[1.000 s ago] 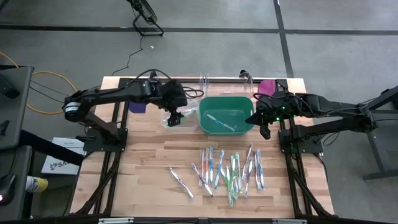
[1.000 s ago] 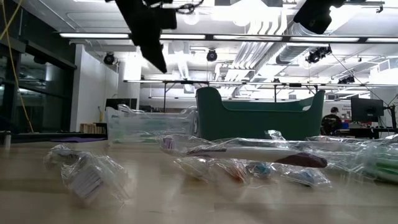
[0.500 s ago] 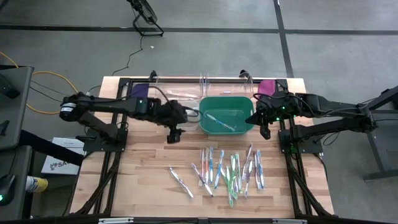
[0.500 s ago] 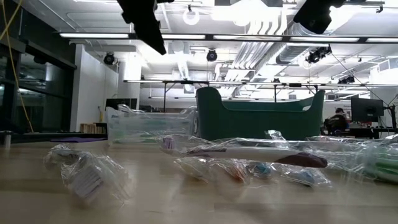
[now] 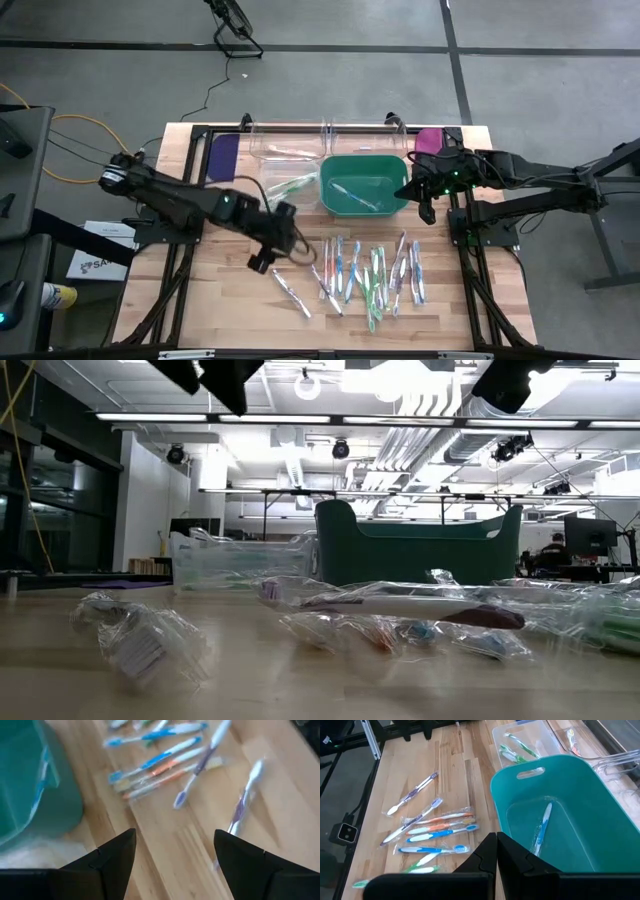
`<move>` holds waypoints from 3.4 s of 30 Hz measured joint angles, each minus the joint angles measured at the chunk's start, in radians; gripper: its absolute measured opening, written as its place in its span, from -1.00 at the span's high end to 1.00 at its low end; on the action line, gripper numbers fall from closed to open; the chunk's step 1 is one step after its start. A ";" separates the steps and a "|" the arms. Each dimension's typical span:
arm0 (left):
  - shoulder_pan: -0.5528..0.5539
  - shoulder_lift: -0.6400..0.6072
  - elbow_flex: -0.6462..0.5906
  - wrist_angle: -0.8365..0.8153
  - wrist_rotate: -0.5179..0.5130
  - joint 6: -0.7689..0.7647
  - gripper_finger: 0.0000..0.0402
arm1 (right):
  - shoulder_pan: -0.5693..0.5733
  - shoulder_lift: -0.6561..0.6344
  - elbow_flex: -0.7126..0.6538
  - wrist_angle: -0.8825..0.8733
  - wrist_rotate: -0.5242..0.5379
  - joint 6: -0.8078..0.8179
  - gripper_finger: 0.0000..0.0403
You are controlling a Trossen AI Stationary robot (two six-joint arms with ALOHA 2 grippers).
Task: Pick & Place Toothbrushes
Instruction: Put the purple toothbrush into the right transparent bin
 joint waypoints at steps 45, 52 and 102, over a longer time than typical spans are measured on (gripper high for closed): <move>-0.179 0.497 0.002 0.193 0.072 0.244 -0.16 | 0.000 0.000 0.000 0.072 0.000 0.000 0.98; -0.179 0.509 0.003 0.188 0.081 0.240 0.22 | 0.000 0.000 0.000 0.076 0.000 0.000 0.98; 0.113 0.157 0.000 0.639 -0.179 -0.109 0.95 | 0.000 0.037 0.000 0.299 -0.007 0.006 0.98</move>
